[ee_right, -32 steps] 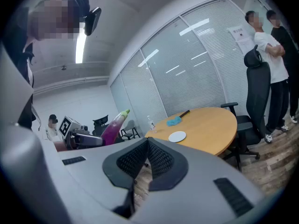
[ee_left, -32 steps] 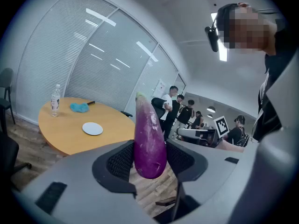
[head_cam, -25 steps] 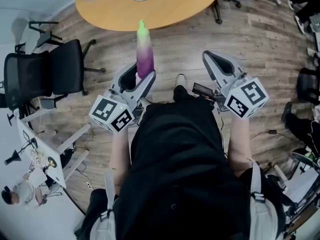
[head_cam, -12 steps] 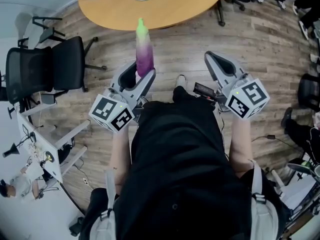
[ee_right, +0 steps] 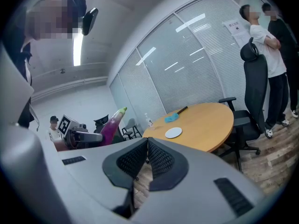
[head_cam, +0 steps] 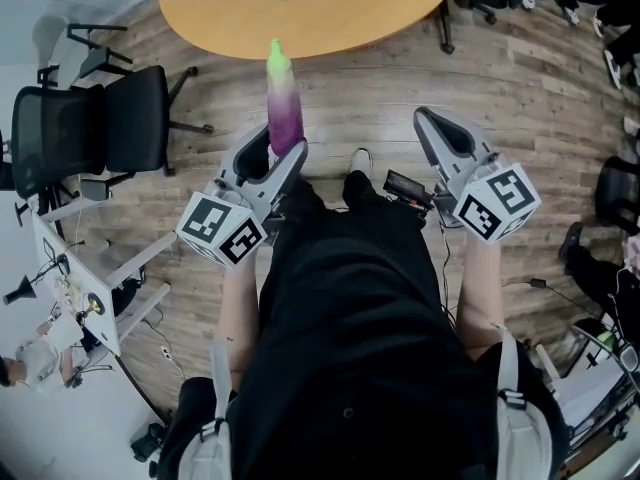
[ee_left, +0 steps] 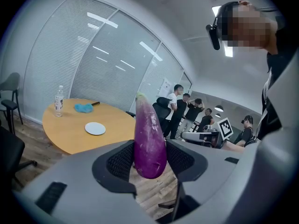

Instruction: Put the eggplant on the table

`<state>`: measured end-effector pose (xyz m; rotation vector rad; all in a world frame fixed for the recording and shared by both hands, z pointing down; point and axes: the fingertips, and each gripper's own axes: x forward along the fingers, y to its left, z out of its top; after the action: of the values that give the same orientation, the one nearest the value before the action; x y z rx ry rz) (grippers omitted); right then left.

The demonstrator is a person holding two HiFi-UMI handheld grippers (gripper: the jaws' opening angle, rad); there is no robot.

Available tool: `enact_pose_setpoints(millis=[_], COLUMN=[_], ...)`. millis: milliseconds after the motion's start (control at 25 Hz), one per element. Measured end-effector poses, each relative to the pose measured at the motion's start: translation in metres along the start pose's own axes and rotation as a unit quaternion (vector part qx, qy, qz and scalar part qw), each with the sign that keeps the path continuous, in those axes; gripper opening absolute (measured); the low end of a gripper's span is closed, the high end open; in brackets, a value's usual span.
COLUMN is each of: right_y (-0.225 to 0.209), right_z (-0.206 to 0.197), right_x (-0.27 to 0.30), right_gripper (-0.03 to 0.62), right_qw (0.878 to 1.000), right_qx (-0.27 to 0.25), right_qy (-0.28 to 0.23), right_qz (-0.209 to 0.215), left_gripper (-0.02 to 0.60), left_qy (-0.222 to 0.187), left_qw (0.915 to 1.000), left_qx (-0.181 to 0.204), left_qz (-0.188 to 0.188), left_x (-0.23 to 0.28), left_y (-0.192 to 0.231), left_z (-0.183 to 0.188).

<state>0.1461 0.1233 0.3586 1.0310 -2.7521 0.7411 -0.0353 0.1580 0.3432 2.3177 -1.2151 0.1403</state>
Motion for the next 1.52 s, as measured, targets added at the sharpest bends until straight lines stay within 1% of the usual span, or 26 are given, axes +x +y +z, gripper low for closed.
enact_pose_setpoints(millis=[160,360,560,760,920,1120,1320,1520], right_y=[-0.011,-0.008,-0.011,-0.011,0.001,0.011,0.022,0.030], right_z=[-0.003,0.004,0.016,0.036,0.049,0.062,0.075,0.079], right_x=[0.005,0.025,0.037,0.060,0.090,0.129,0.163,0.187], right_gripper=[0.017,0.017,0.017,0.017,0.017,0.017,0.017,0.017], right_qw=[1.000,1.000,0.999,0.997,0.997,0.995,0.994,0.992], right_qx=[0.009,0.007,0.010,-0.001,-0.006,-0.010,-0.015,-0.012], right_qy=[0.007,0.000,-0.010,-0.011,-0.016,-0.018,-0.027,-0.032], right_qz=[-0.009,-0.020,-0.049,-0.071,-0.082,-0.096,-0.108,-0.125], left_gripper=[0.225,0.225,0.226,0.225,0.225,0.225,0.226,0.225], left_qy=[-0.001,0.010,0.010,0.007,0.011,0.004,0.002,0.009], left_qw=[1.0000,0.9999,0.9994,0.9983,0.9977,0.9969,0.9956,0.9939], left_qx=[0.000,0.000,-0.001,0.016,0.018,0.016,0.024,0.032], left_qz=[0.000,-0.009,-0.032,-0.055,-0.064,-0.076,-0.091,-0.105], left_x=[0.002,0.002,0.016,0.024,0.021,0.020,0.021,0.022], left_y=[0.004,0.025,0.049,0.070,0.106,0.149,0.187,0.217], left_z=[0.000,0.006,0.022,0.044,0.055,0.078,0.094,0.105])
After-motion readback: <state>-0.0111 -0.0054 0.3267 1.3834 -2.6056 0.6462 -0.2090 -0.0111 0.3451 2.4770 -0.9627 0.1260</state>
